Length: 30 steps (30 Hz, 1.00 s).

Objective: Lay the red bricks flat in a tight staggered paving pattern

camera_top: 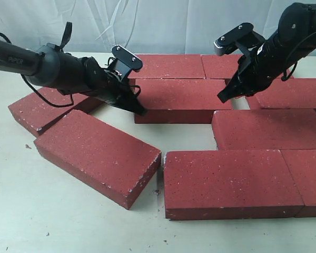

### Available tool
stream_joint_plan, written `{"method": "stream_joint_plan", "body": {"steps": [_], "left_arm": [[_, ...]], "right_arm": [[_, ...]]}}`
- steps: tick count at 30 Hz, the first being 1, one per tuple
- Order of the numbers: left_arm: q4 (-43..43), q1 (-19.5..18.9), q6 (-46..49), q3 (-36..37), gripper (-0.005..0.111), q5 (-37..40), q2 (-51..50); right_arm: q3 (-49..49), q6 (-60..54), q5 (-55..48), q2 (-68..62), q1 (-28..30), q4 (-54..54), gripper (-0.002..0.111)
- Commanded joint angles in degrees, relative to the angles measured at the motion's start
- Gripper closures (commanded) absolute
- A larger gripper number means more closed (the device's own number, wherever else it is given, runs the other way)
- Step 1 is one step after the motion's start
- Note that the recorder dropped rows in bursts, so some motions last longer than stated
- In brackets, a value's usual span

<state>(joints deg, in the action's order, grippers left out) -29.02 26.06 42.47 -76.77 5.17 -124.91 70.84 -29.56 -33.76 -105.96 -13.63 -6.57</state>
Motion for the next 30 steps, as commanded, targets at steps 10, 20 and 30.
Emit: {"method": "stream_joint_plan", "body": {"steps": [10, 20, 30], "left_arm": [[-2.06, 3.79, -0.3, -5.16, 0.107, 1.15, -3.9], [-3.09, 5.56, -0.3, -8.55, 0.107, 2.69, -5.73], [-3.57, 7.25, -0.3, -9.56, 0.107, 2.28, -5.73]], "right_arm": [[0.25, 0.14, 1.17, 0.55, 0.31, -0.28, 0.109], [0.25, 0.14, 1.55, 0.55, 0.31, -0.4, 0.109], [0.25, 0.14, 1.44, 0.55, 0.31, -0.64, 0.109]]}}
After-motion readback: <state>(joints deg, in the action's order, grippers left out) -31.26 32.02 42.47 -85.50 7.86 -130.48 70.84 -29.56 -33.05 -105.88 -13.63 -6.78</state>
